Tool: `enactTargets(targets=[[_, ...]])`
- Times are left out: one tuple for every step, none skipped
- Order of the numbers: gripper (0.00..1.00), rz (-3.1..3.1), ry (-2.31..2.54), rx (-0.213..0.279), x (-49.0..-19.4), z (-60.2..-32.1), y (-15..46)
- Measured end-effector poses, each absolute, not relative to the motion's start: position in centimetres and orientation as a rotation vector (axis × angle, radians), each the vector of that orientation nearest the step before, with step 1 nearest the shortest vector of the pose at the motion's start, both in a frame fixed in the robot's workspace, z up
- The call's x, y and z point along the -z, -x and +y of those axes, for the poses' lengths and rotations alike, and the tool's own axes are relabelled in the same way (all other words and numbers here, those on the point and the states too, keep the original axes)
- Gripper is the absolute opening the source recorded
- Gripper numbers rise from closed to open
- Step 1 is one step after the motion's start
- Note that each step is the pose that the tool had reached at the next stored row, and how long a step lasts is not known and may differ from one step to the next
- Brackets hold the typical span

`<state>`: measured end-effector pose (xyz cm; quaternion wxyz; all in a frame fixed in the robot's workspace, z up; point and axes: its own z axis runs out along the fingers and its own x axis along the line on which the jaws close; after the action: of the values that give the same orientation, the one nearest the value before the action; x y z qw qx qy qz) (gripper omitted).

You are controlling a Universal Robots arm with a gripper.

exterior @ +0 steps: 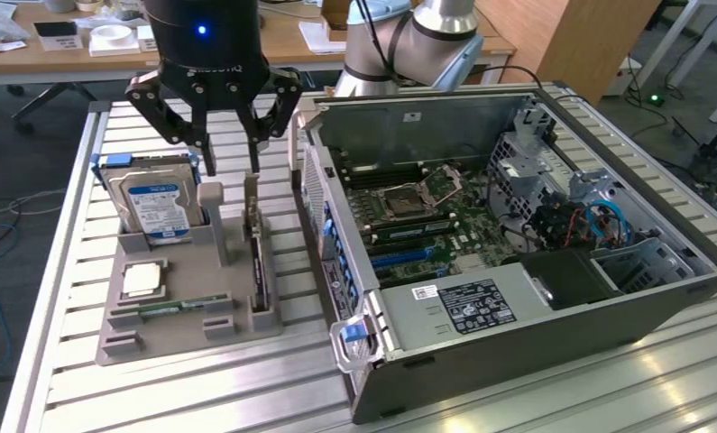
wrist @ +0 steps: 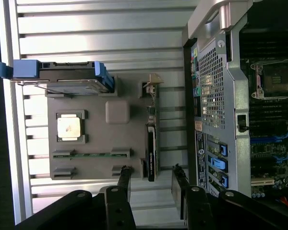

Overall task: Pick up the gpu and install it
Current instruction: 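Pick up the gpu and move the gpu toward the slot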

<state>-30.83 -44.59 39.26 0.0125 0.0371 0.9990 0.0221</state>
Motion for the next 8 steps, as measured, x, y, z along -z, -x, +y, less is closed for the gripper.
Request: enactTargets(targets=[[0.47, 3.114, -0.116, -0.069, -39.26, -44.59, 30.84], [0.47, 3.114, -0.116, -0.069, -39.25, -44.59, 30.84], [0.47, 3.114, -0.116, -0.069, -39.2, -44.59, 30.84], [0.47, 3.114, -0.116, -0.069, -39.13, -44.59, 30.84], [0.47, 3.114, -0.116, -0.069, -39.0, -44.59, 30.84], [0.47, 3.114, -0.116, -0.069, -38.86, -44.59, 30.84], [0.47, 3.114, -0.116, -0.069, -38.7, -44.59, 30.84], [0.47, 3.114, -0.116, -0.069, -38.54, -44.59, 30.84]])
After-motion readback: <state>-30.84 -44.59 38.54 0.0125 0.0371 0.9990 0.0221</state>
